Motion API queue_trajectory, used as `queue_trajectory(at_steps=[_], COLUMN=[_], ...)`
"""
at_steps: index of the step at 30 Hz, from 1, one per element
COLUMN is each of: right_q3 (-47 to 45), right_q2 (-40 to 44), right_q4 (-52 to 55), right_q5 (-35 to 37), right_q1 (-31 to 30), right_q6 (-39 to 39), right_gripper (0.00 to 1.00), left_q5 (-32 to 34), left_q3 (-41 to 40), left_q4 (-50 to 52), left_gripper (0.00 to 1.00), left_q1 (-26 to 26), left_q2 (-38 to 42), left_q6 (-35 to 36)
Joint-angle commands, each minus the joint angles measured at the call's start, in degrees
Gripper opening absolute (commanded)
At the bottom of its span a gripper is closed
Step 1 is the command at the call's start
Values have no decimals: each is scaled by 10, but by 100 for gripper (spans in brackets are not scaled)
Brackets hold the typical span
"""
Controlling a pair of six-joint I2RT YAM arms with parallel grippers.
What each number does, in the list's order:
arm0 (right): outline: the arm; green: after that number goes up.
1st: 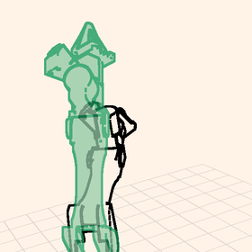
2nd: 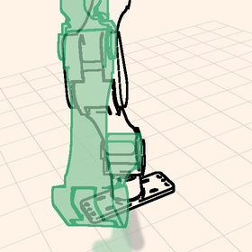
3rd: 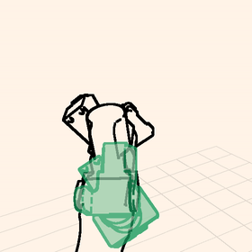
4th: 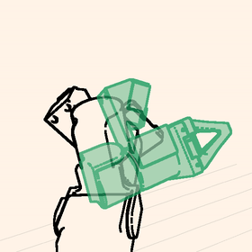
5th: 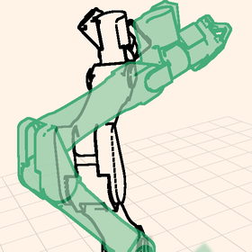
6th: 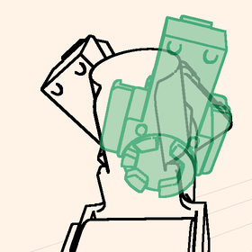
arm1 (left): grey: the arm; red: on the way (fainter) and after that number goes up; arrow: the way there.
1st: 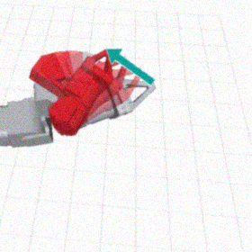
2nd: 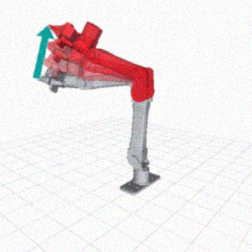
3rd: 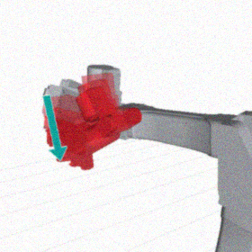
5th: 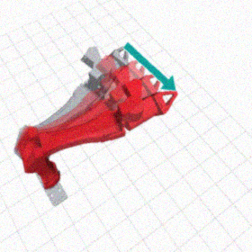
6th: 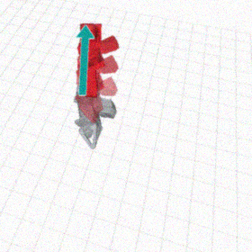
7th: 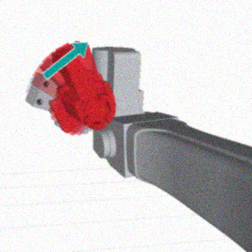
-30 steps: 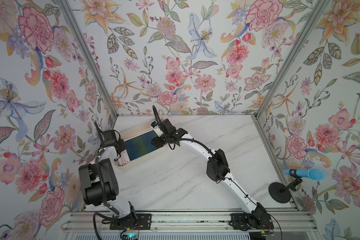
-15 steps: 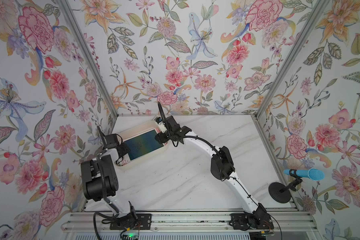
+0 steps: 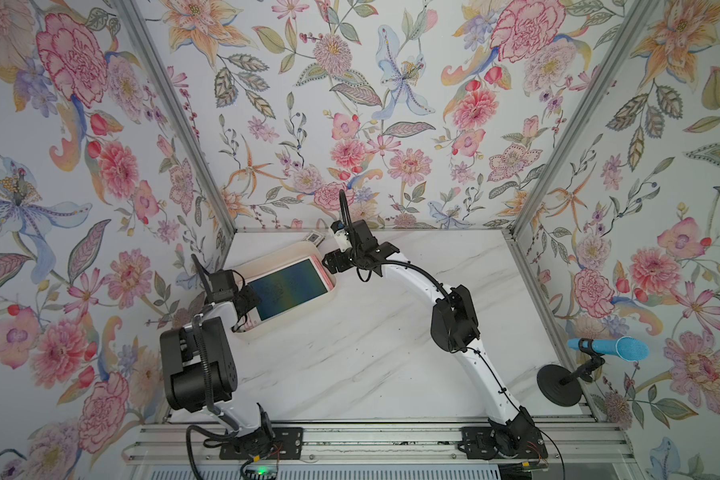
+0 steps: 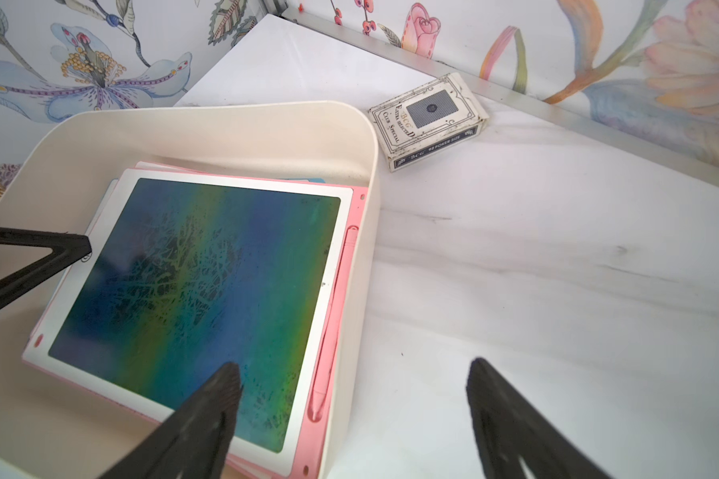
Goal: Take out the writing tablet from the storage box
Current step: Pick up the writing tablet from the storage box.
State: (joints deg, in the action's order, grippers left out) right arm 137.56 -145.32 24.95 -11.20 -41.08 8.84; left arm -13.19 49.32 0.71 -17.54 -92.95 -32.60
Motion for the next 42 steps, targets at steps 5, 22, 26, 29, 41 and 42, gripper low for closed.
queue_trajectory(at_steps=[5,22,26,29,41,42], right_q3=[28,41,50,52,54,54], right_q2=[-34,-55,-64,-69,-101,-102], right_q4=[-3,-3,-3,-3,-6,-8], right_q5=[-48,-68,-89,-101,-119,-120], right_q1=[1,8,11,13,9,9], right_q6=[29,46,60,70,91,92], right_gripper=[86,86,86,86,85,85], left_q5=[-10,-6,-4,-1,19,19], left_q3=[-3,-3,-1,-1,13,14], left_q4=[0,-4,-2,2,33,37], left_gripper=[56,55,55,55,56,56], left_q1=[4,7,11,15,26,26], left_q2=[-6,-36,-48,-55,-63,-64], left_q6=[-4,6,7,7,11,13])
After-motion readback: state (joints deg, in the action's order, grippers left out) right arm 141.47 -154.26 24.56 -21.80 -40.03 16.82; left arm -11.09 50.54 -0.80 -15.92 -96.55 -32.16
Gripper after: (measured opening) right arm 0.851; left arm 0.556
